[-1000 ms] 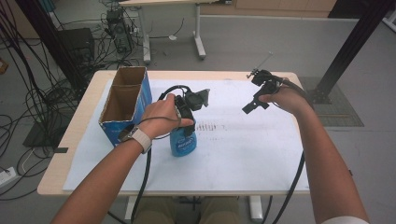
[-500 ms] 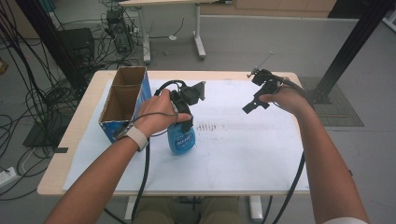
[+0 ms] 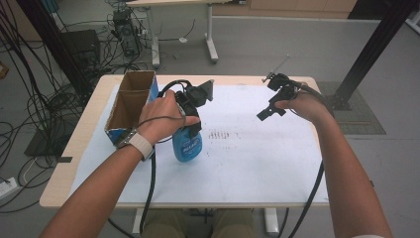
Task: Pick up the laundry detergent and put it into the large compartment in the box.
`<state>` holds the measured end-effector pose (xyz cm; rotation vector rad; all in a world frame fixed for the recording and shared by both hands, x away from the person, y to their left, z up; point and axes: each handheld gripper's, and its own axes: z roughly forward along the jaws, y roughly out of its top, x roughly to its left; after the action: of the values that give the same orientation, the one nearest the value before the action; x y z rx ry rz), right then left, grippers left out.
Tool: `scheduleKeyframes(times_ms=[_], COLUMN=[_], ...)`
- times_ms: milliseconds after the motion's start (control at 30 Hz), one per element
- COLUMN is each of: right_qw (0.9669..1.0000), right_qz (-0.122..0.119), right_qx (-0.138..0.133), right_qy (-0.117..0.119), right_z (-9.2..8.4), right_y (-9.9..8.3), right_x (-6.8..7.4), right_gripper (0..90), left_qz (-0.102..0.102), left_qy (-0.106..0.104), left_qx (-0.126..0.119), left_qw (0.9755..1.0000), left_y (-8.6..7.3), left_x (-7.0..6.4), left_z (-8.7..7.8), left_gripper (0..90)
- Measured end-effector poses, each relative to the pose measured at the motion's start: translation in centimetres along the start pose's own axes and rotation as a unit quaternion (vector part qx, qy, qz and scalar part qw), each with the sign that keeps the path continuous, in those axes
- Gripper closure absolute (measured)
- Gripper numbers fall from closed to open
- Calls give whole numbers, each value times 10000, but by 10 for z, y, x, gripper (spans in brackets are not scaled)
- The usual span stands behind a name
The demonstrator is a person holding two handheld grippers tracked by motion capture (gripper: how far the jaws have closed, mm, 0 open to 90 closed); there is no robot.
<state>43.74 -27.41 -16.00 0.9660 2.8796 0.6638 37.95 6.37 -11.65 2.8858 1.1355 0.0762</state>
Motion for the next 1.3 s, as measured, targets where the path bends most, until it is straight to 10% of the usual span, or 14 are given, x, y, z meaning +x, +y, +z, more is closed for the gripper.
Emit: scheduleKeyframes(times_ms=[1300], right_qw=[10000], right_qz=[-69], right_qx=[-62], right_qy=[-21], right_z=[-8], right_y=[-4], right_x=[3], right_gripper=[110], left_qz=[-864], left_qy=[225], left_qx=[-9], left_qw=[9960], left_y=[-9], left_x=[1], left_z=[-67], left_gripper=[378])
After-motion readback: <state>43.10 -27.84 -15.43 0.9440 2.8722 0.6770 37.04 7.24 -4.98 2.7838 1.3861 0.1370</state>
